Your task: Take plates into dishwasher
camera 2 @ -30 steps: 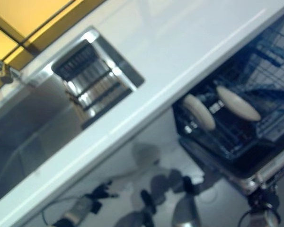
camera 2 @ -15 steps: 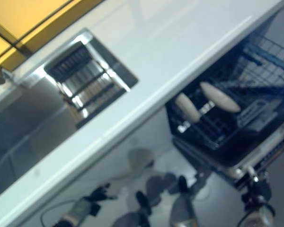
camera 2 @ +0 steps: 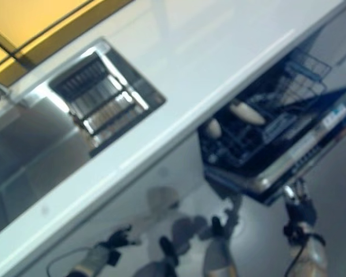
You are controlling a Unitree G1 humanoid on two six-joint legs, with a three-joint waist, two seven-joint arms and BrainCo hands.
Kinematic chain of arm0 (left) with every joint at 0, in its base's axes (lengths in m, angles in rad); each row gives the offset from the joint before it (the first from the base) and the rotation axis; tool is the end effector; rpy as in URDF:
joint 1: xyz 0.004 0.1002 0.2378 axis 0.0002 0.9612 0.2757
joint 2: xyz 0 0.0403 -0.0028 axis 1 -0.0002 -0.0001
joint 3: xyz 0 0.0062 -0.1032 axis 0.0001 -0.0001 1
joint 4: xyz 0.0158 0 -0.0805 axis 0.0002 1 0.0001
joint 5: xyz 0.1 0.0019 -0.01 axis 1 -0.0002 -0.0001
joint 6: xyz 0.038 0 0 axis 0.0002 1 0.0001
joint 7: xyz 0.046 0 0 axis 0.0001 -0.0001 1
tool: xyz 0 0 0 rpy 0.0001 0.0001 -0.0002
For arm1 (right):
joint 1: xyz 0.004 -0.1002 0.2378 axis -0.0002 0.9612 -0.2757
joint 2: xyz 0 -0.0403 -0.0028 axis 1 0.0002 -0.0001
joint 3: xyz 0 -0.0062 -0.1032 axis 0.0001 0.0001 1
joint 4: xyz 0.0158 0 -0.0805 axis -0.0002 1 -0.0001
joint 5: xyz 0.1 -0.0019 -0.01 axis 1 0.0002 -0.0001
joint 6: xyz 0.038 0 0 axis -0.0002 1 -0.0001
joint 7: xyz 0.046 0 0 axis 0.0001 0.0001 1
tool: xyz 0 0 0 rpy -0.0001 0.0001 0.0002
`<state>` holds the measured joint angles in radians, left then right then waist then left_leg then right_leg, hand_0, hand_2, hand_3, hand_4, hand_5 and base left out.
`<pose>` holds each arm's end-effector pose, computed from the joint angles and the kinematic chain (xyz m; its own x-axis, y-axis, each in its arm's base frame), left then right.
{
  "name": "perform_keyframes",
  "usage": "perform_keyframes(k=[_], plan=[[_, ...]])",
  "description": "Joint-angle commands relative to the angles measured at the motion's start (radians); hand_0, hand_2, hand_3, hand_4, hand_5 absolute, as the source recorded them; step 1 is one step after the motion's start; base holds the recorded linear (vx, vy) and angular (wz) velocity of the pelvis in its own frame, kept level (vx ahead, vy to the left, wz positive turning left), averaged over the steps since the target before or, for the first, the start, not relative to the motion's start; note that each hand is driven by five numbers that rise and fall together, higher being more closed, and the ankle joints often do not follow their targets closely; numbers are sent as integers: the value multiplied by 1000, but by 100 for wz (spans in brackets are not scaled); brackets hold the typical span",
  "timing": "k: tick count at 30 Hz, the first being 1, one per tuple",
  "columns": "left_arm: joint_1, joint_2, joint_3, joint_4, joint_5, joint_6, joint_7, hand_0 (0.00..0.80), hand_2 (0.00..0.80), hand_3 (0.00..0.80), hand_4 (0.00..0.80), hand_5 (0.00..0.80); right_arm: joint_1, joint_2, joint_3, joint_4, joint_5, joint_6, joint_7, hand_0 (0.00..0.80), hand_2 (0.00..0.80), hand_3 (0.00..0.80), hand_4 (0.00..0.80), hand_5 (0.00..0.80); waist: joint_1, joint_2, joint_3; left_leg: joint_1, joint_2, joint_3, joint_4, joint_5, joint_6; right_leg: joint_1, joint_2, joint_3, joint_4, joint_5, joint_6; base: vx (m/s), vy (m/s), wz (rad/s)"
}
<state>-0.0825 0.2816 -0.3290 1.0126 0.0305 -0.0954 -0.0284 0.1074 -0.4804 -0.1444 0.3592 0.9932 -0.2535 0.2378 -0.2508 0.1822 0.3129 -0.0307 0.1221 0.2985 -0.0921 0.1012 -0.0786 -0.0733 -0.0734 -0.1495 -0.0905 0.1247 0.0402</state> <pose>0.1362 0.2070 -0.0923 0.6278 -0.0098 -0.7783 0.3629 0.8883 0.2816 0.1578 -0.3009 0.0153 0.9725 -0.2321 -0.0188 0.2165 0.8714 0.4403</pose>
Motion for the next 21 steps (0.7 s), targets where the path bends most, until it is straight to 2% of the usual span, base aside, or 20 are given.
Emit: perform_keyframes(k=[1, 21], plan=[[-57, 52, 0, 28, 29, -6, 11, 0, 0, 0, 0, 0, -242, 61, 68, -99, -54, -7, 112, 0, 0, 0, 0, 0, 77, -83, -40, 36, -37, 2, 30, -52, -8, -4, -2, -26, 67, -120, 12, 0, 0, 0], [-34, 62, 7, -20, 28, 13, 5, 0, 0, 0, 0, 0, -210, 71, 71, -89, -48, -2, 97, 0, 0, 0, 0, 0, 84, -91, -33, 42, -37, -5, 29, -52, -6, 7, -3, -34, 70, -123, 14, 9, 2, 6]])
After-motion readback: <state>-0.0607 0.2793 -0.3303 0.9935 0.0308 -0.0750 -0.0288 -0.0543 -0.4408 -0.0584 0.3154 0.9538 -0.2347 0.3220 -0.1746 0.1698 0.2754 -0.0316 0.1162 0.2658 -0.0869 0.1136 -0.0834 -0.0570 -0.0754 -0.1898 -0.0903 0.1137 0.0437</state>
